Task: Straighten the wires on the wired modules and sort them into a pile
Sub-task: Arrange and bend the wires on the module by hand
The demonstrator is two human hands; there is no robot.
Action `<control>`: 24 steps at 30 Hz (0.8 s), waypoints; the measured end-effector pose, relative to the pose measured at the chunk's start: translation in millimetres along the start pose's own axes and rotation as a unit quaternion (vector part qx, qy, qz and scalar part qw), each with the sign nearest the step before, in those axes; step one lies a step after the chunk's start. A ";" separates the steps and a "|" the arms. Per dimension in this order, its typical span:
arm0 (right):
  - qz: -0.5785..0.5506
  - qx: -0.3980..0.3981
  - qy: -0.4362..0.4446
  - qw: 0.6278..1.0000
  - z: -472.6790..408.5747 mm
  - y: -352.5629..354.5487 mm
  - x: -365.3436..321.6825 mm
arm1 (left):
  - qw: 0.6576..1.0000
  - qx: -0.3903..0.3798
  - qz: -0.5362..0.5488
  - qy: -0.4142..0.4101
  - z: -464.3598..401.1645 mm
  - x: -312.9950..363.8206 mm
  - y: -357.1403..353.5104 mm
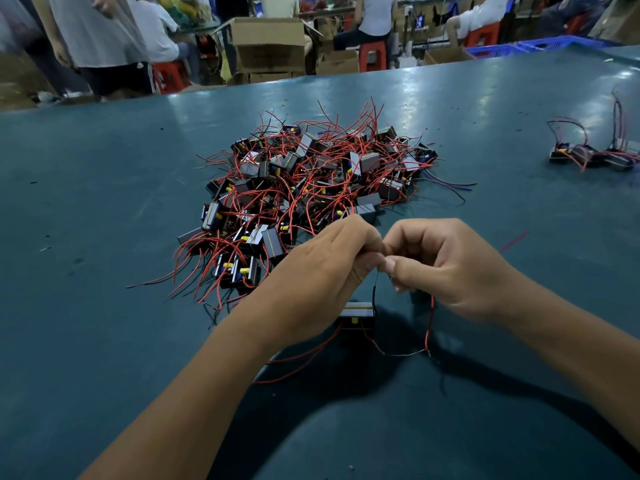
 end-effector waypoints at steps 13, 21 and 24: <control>0.221 0.078 0.057 0.970 4.8 1.2 -16.3 | 0.964 -0.048 0.230 0.125 3.3 -18.6 -13.0; 0.238 0.078 0.063 0.966 5.5 0.5 -19.5 | 0.890 -0.050 0.412 0.186 5.6 -31.3 -24.9; 0.231 0.077 0.061 0.968 5.2 1.6 -18.1 | 0.918 -0.039 0.354 0.174 3.6 -31.9 -20.2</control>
Point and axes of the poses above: each hand's wrist, its own z-axis away from the middle knuckle, its own y-axis out of the back of the hand, x = y × z, the point moved 8 cm from there along -z, towards the middle knuckle, and after that the axes turned 11 degrees about -x, right-handed, at the moved point
